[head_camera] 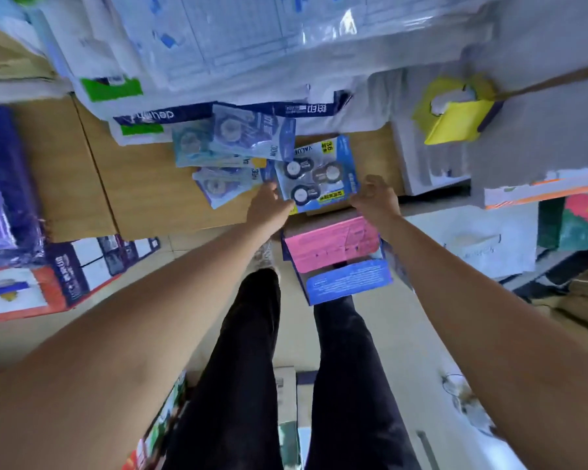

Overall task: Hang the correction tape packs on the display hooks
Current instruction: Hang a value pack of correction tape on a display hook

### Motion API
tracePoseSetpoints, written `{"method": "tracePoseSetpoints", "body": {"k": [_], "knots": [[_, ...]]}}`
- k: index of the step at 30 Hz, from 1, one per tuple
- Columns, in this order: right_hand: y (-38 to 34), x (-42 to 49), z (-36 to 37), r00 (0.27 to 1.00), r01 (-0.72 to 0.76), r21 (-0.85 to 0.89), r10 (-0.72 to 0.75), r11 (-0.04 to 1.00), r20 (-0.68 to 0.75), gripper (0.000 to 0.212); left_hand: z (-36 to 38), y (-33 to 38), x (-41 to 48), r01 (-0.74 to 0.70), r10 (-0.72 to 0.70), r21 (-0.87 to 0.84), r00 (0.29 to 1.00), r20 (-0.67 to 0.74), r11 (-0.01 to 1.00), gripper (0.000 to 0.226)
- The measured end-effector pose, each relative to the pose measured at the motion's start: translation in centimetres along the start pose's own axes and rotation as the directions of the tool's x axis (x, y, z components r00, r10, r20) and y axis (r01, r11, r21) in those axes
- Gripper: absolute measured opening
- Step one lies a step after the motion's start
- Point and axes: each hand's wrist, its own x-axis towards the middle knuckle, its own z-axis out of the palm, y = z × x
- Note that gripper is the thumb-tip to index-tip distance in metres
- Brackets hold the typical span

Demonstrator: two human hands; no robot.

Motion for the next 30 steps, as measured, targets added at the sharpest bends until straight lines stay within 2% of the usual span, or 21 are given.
{"method": "tracePoseSetpoints", "body": {"k": [3,5,7,9,10,12,13,14,16,19,21,24,26,27,29,30], "knots": [[0.8,1.9,1.1,0.999,-0.014,0.055,0.012,0.998,0.043,0.054,1.6,-0.9,0.1,0.066,-0.069,-0.134,0.997,-0.017,0.989,0.057],[0.8,1.9,1.3,1.000,0.017,0.032,-0.017,0.999,0.004,0.047,2.2,-1.2,-0.2,0.076,-0.082,-0.223,0.996,-0.018,0.972,0.057],[0.6,1.7,1.1,0.996,0.033,0.082,-0.026,0.996,-0.083,0.041,2.6,-1.7,0.0,0.105,-0.115,-0.314,0.993,-0.014,0.944,0.058],[0.5,1.4,0.6,0.987,0.024,0.237,0.014,0.971,-0.157,0.034,2.8,-1.8,-0.3,0.130,-0.133,-0.354,0.991,0.017,0.926,0.049],[0.3,0.8,0.2,0.987,-0.013,0.373,0.071,0.928,-0.143,0.029,2.8,-1.4,-1.0,0.116,-0.109,-0.354,0.993,0.041,0.928,0.043],[-0.2,-0.8,-0.6,0.987,-0.130,0.684,0.158,0.718,0.022,0.018,2.9,-0.7,-2.8,0.049,-0.002,-0.352,0.991,0.135,0.935,0.027],[-0.3,-1.8,-1.0,0.984,-0.169,0.772,0.155,0.613,0.093,0.016,2.9,-0.5,-3.6,-0.011,0.078,-0.321,0.978,0.195,0.947,0.021],[-0.3,-2.9,-1.5,0.983,-0.176,0.797,0.143,0.577,0.114,0.015,3.0,-0.5,-4.3,-0.088,0.156,-0.265,0.955,0.251,0.960,0.016],[0.4,-4.8,-2.2,0.990,-0.135,0.790,0.121,0.598,0.077,0.017,2.8,-1.0,-4.9,-0.209,0.238,-0.128,0.929,0.284,0.969,0.009],[2.1,-7.6,-3.0,0.990,-0.091,0.740,0.142,0.667,-0.006,0.017,1.7,-1.4,-4.1,-0.282,0.273,0.070,0.955,0.120,0.957,0.008],[3.6,-9.2,-3.3,0.983,-0.104,0.691,0.177,0.715,-0.036,0.014,1.0,-1.1,-2.8,-0.331,0.331,0.191,0.943,0.033,0.924,0.012],[5.9,-11.1,-3.2,0.979,-0.135,0.649,0.203,0.749,-0.031,0.013,1.0,0.4,-0.3,-0.477,0.527,0.438,0.850,0.009,0.762,0.031],[7.2,-11.9,-2.8,0.977,-0.140,0.627,0.210,0.766,-0.038,0.015,1.9,1.9,1.6,-0.540,0.633,0.620,0.769,0.089,0.569,0.050],[7.8,-12.2,-2.6,0.973,-0.146,0.617,0.225,0.774,-0.052,0.017,2.5,2.5,2.5,-0.541,0.641,0.700,0.752,0.153,0.467,0.065],[8.7,-12.6,-2.2,0.964,-0.156,0.623,0.254,0.767,-0.072,0.014,3.6,3.4,4.3,-0.491,0.573,0.805,0.784,0.240,0.333,0.098],[9.1,-12.7,-2.0,0.962,-0.154,0.630,0.260,0.761,-0.079,0.010,4.1,3.6,4.9,-0.460,0.541,0.838,0.803,0.251,0.294,0.106]]}}
